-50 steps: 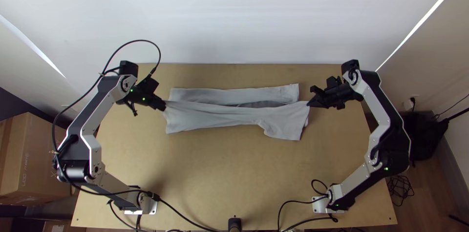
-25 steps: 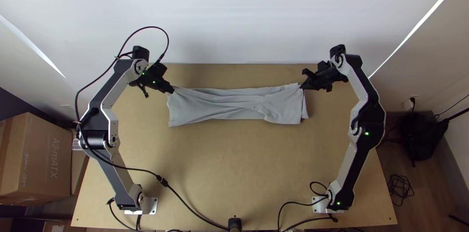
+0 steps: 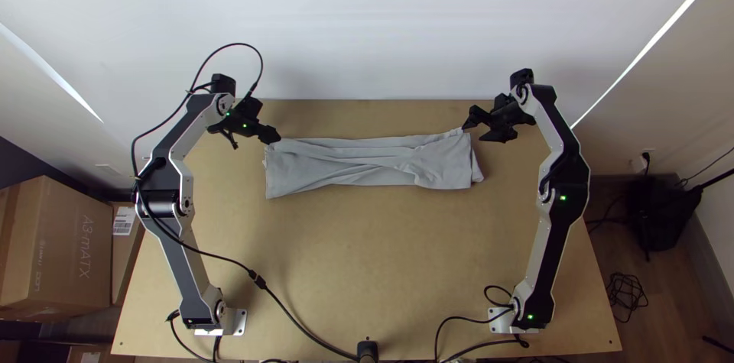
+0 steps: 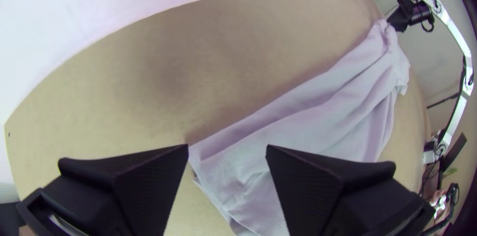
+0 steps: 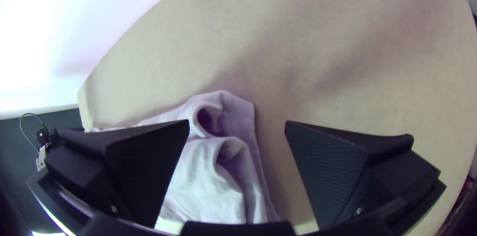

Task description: Fold the t-shirt

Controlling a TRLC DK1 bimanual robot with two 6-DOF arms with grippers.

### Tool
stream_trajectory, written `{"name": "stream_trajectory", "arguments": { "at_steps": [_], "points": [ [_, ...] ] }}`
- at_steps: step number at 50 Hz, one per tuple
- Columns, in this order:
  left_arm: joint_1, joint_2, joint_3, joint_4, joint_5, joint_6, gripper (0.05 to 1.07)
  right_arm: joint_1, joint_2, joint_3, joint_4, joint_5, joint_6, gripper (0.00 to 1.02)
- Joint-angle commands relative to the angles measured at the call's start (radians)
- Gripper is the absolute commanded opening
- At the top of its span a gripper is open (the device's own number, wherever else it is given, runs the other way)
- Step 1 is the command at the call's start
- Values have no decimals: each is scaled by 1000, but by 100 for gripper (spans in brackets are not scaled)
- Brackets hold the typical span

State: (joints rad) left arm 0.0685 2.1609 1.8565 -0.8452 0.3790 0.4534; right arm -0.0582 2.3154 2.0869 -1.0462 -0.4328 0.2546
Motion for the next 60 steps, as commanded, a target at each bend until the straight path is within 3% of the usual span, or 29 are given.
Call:
{"name": "stream_trajectory", "arguments": {
  "at_steps": [1, 8, 11, 17, 23, 26, 40, 60],
  "points": [
    [40, -30, -8, -14, 28, -58, 99, -17, -142, -93, 41, 6, 25, 99],
    [90, -26, -19, -98, 93, -81, 102, -40, -286, -177, 45, -3, 34, 99],
    [111, -38, -65, -95, 126, -78, 102, -54, -341, -209, 45, -43, 48, 99],
    [149, -52, -141, -78, 178, -88, 102, -100, -419, -268, 45, -253, 132, 99],
    [165, -52, -203, -69, 189, -85, 102, -126, -475, -311, 41, -388, 195, 99],
    [166, -53, -227, -63, 193, -87, 102, -132, -501, -329, 40, -426, 204, 99],
    [129, -47, -270, -66, 267, -116, 102, -101, -570, -422, 43, -429, 202, 98],
    [2, -9, -261, -31, 273, -203, 102, -83, -626, -458, 46, -422, 213, 98]
  ]
}}
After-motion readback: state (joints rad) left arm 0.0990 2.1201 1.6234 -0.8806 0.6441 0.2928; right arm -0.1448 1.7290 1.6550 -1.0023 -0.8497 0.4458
